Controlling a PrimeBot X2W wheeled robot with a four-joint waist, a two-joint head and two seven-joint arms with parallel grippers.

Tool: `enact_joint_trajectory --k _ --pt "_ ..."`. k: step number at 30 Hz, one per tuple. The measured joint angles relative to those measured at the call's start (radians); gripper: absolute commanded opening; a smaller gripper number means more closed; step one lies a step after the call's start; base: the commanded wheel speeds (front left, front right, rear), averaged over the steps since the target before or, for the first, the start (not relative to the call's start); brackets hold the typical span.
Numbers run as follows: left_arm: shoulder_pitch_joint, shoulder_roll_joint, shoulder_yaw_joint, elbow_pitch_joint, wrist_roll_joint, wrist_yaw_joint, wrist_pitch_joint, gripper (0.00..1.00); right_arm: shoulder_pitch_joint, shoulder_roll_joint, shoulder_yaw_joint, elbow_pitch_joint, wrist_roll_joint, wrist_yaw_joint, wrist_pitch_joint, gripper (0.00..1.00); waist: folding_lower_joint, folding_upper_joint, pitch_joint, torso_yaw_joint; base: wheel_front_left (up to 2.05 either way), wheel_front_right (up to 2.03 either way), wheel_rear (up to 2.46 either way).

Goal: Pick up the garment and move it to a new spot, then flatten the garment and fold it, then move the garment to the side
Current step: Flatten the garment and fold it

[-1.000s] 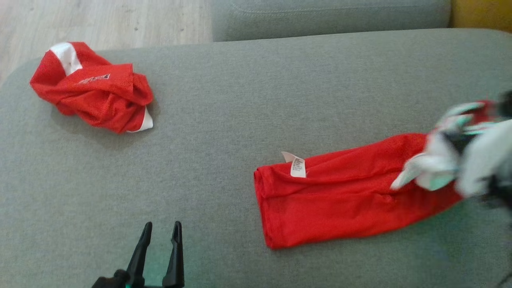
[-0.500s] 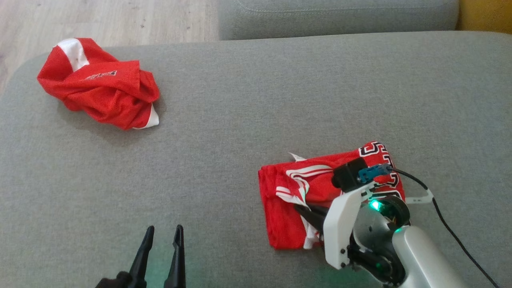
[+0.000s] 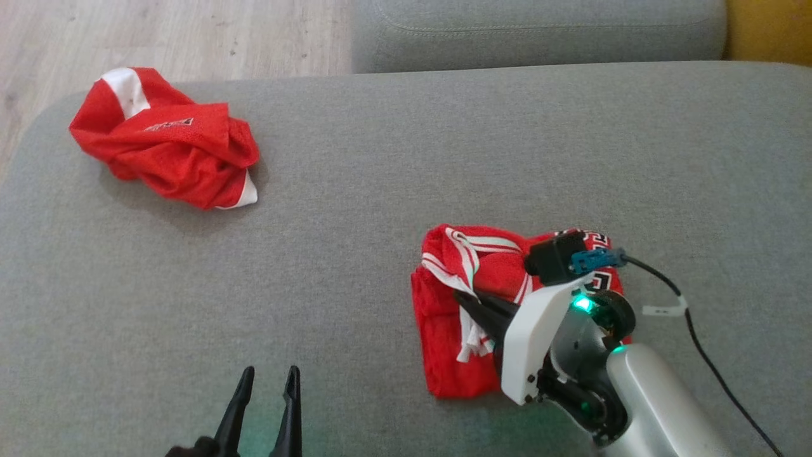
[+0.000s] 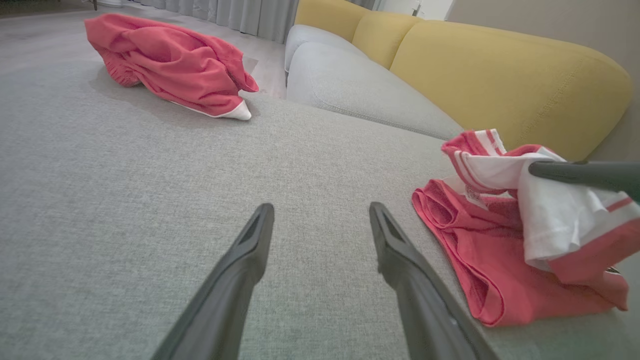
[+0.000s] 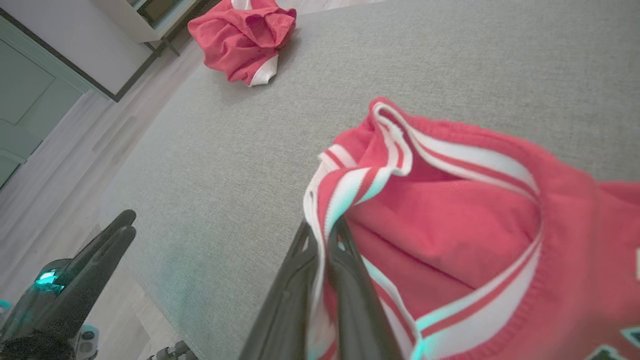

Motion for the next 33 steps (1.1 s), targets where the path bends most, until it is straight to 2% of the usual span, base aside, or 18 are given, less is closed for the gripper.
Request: enact_joint_trajectory --k 10,11,12,13,19,22,25,29,33 --pt "0.002 0.0 0.001 0.006 0.001 0.0 0.0 1.0 0.0 0.001 0.074 0.07 0.021 0.0 -0.067 0.0 0.0 0.0 -0.005 -0.019 0.0 0.0 0.0" --pt "0.001 0.0 0.001 0.006 0.001 0.0 0.0 1.0 0.0 0.001 0.082 0.083 0.024 0.0 -0.081 0.15 0.0 0.0 -0.005 -0.02 0.0 0.0 0.0" --pt "0.001 0.0 0.0 0.006 0.001 0.0 0.0 1.0 0.0 0.001 0.092 0.097 0.028 0.0 -0.093 0.4 0.0 0.0 -0.005 -0.02 0.0 0.0 0.0" --pt "0.001 0.0 0.0 0.006 0.001 0.0 0.0 1.0 0.0 0.001 0.098 0.108 0.031 0.0 -0.11 1.0 0.0 0.0 -0.005 -0.021 0.0 0.0 0.0" --pt "0.001 0.0 -0.001 0.013 0.001 -0.001 0.0 1.0 -0.003 0.001 0.123 0.092 0.104 0.0 -0.233 1.0 0.0 0.0 -0.014 -0.015 0.0 0.0 0.0" --pt "0.003 0.0 0.002 0.012 0.0 0.0 0.0 1.0 0.001 0.002 0.087 0.043 0.082 0.0 -0.297 1.0 0.0 0.0 -0.028 -0.008 0.0 0.0 0.0" --pt "0.017 0.0 0.004 0.009 0.0 0.0 0.0 1.0 0.022 0.003 -0.004 -0.007 -0.06 0.0 -0.341 1.0 0.0 0.0 -0.045 -0.004 0.0 0.0 0.0" --pt "0.041 0.0 0.007 0.005 0.0 0.009 0.0 1.0 0.137 0.007 -0.162 -0.071 -0.192 0.0 -0.396 1.0 -0.0001 0.0 -0.065 -0.003 0.0 0.0 0.0" --pt "0.043 0.0 0.019 -0.005 0.0 0.01 0.0 1.0 0.245 0.008 -0.316 -0.068 -0.373 0.0 -0.492 1.0 -0.0001 0.0 -0.085 -0.011 0.0 0.0 0.0"
